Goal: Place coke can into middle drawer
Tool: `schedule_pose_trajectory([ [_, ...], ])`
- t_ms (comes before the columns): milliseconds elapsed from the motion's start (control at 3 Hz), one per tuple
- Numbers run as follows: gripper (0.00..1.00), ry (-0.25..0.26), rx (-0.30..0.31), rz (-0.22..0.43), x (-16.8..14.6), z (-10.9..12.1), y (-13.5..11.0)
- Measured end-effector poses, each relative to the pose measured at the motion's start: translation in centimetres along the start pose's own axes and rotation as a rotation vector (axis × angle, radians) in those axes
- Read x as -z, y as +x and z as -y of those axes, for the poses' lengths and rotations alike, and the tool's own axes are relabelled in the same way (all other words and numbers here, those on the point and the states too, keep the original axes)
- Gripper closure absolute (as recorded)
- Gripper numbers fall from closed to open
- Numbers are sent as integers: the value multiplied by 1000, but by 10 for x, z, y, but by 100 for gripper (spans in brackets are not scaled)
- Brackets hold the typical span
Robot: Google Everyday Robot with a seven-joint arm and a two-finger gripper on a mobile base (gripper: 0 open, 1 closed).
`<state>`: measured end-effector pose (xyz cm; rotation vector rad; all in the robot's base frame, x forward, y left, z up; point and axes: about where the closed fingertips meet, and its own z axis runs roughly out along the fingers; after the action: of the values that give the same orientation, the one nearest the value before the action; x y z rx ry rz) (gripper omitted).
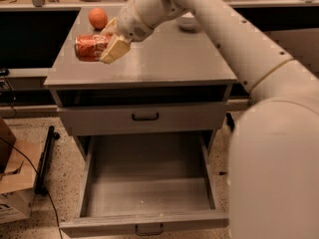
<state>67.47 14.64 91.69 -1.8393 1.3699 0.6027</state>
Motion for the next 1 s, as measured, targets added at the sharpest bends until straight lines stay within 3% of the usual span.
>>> schedule_pose_trajectory([
  [333, 100, -30, 46, -38, 33, -61, -8],
  [667, 100, -109, 12, -84, 35, -128, 4],
  [1000, 100, -204, -103, -125, 14, -190, 44],
])
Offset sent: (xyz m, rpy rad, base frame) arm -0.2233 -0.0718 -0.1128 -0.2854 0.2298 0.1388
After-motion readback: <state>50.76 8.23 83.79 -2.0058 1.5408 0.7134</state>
